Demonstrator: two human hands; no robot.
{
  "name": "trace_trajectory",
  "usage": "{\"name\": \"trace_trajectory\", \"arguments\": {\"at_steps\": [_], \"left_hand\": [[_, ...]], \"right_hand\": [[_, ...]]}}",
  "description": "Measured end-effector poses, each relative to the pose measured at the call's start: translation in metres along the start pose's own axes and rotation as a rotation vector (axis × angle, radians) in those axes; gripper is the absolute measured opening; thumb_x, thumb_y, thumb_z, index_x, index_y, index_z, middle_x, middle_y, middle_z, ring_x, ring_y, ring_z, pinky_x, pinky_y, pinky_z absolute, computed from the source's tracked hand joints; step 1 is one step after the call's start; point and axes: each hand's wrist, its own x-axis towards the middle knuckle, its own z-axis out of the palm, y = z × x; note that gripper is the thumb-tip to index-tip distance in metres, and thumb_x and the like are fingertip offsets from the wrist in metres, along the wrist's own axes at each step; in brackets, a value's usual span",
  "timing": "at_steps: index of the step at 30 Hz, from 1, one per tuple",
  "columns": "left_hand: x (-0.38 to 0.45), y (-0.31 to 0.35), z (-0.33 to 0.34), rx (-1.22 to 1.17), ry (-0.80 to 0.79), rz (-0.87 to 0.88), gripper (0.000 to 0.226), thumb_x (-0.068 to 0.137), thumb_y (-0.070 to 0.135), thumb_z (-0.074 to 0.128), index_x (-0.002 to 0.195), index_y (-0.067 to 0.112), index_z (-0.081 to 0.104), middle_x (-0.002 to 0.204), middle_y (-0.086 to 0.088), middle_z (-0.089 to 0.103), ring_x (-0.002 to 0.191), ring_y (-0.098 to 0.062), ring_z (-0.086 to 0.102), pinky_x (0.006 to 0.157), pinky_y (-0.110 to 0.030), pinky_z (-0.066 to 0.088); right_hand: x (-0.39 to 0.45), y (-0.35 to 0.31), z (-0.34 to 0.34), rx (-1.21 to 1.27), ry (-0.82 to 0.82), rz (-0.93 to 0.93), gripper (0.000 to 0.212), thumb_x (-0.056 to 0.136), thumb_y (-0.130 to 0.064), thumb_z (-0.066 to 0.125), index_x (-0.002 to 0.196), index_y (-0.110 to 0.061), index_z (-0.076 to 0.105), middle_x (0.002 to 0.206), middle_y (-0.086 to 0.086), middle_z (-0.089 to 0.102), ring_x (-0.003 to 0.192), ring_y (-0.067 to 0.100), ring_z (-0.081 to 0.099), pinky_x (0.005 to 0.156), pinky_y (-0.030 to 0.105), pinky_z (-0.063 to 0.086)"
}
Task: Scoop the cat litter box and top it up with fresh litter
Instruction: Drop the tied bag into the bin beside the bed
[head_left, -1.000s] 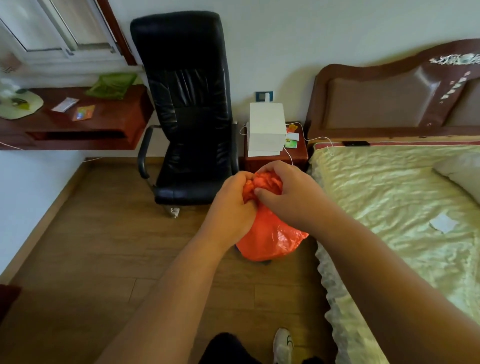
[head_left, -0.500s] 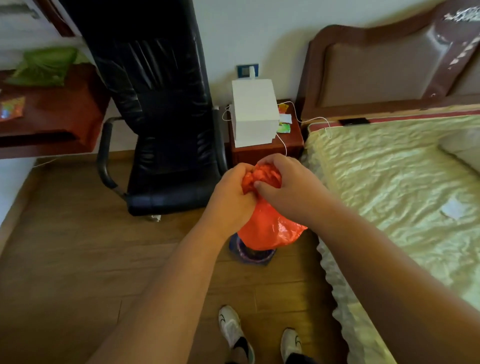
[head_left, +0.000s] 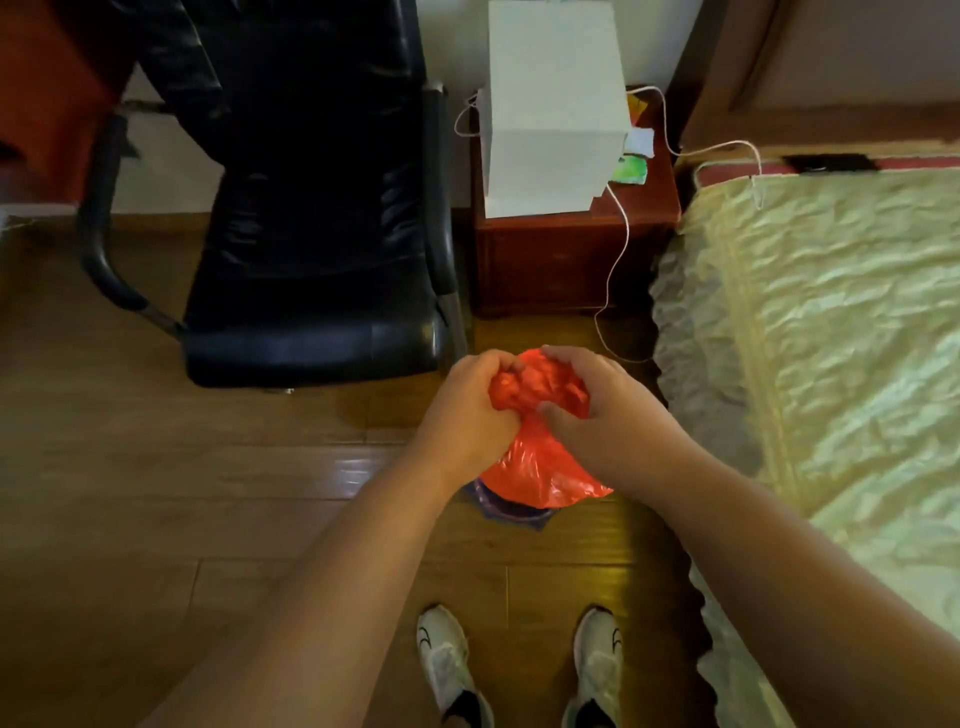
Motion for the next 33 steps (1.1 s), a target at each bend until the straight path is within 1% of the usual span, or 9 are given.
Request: {"name": "trace_trajectory", "arguments": {"at_steps": [7, 11, 16, 21, 23, 26, 29, 31, 33], "left_hand": [[0.064, -0.124, 0.1, -0.011, -0.041, -0.194, 0.043, 0.08, -0.006, 0.061, 0.109, 0.026, 0.064, 0.104, 0.0, 0.066, 0.093, -0.019, 0.066, 0.079, -0.045, 0.06], [0.092, -0.196, 0.155, 0.018, -0.071, -0.24, 0.046, 0.076, -0.008, 0.058, 0.105, 0.027, 0.064, 0.094, 0.002, 0.07, 0.092, -0.023, 0.069, 0.08, -0.041, 0.058], [0.114, -0.272, 0.204, 0.066, -0.094, -0.309, 0.037, 0.085, 0.006, 0.063, 0.116, 0.026, 0.064, 0.102, 0.002, 0.071, 0.098, -0.019, 0.066, 0.088, -0.041, 0.057], [0.132, -0.318, 0.234, 0.155, -0.256, -0.386, 0.024, 0.085, 0.029, 0.056, 0.107, 0.035, 0.063, 0.092, 0.004, 0.071, 0.086, -0.022, 0.071, 0.07, -0.042, 0.063], [0.139, -0.326, 0.236, 0.208, -0.246, -0.385, 0.019, 0.089, 0.025, 0.057, 0.106, 0.03, 0.065, 0.091, 0.004, 0.071, 0.082, -0.02, 0.07, 0.061, -0.036, 0.06], [0.151, -0.335, 0.234, 0.298, -0.093, -0.243, 0.011, 0.091, 0.015, 0.059, 0.099, 0.021, 0.065, 0.092, 0.006, 0.067, 0.093, -0.021, 0.067, 0.084, -0.034, 0.054], [0.157, -0.341, 0.232, 0.192, 0.039, -0.264, 0.011, 0.088, 0.017, 0.062, 0.097, 0.016, 0.068, 0.094, 0.004, 0.068, 0.09, -0.017, 0.065, 0.085, -0.032, 0.053], [0.154, -0.342, 0.232, 0.211, 0.111, -0.31, 0.032, 0.083, 0.028, 0.064, 0.115, 0.024, 0.066, 0.114, -0.004, 0.064, 0.104, -0.023, 0.063, 0.093, -0.038, 0.053], [0.147, -0.341, 0.233, 0.319, 0.055, -0.313, 0.069, 0.073, 0.035, 0.069, 0.138, 0.034, 0.048, 0.133, -0.008, 0.051, 0.123, -0.031, 0.052, 0.106, -0.043, 0.045]], "right_hand": [[0.064, 0.126, 0.091, -0.051, -0.057, 0.116, 0.052, 0.094, -0.032, 0.065, 0.142, -0.03, 0.046, 0.126, -0.002, 0.061, 0.103, 0.016, 0.06, 0.078, 0.027, 0.048], [0.093, 0.195, 0.138, -0.093, -0.103, 0.15, 0.057, 0.095, -0.036, 0.063, 0.149, -0.03, 0.045, 0.137, 0.001, 0.056, 0.115, 0.021, 0.06, 0.082, 0.027, 0.046], [0.114, 0.259, 0.184, -0.117, -0.19, 0.225, 0.061, 0.096, -0.037, 0.061, 0.152, -0.026, 0.041, 0.148, 0.005, 0.043, 0.12, 0.024, 0.056, 0.087, 0.027, 0.045], [0.135, 0.291, 0.215, -0.148, -0.231, 0.206, 0.039, 0.093, -0.032, 0.062, 0.132, -0.031, 0.059, 0.12, -0.001, 0.064, 0.086, 0.012, 0.055, 0.064, 0.022, 0.043], [0.145, 0.296, 0.224, -0.152, -0.229, 0.188, 0.032, 0.093, -0.029, 0.062, 0.125, -0.031, 0.063, 0.11, -0.004, 0.066, 0.078, 0.009, 0.054, 0.056, 0.017, 0.038], [0.159, 0.299, 0.232, -0.113, -0.195, 0.192, 0.032, 0.094, -0.027, 0.061, 0.126, -0.03, 0.063, 0.109, -0.002, 0.062, 0.075, 0.006, 0.052, 0.06, 0.021, 0.042], [0.169, 0.301, 0.239, -0.066, -0.145, 0.242, 0.043, 0.094, -0.026, 0.059, 0.137, -0.029, 0.055, 0.129, 0.006, 0.053, 0.088, 0.016, 0.052, 0.074, 0.027, 0.048], [0.172, 0.303, 0.243, -0.019, -0.117, 0.275, 0.044, 0.095, -0.023, 0.059, 0.138, -0.027, 0.053, 0.131, 0.008, 0.051, 0.081, 0.015, 0.051, 0.062, 0.024, 0.044], [0.174, 0.303, 0.247, 0.026, -0.076, 0.299, 0.041, 0.095, -0.019, 0.058, 0.135, -0.026, 0.054, 0.13, 0.008, 0.05, 0.073, 0.01, 0.048, 0.053, 0.02, 0.038]]}}
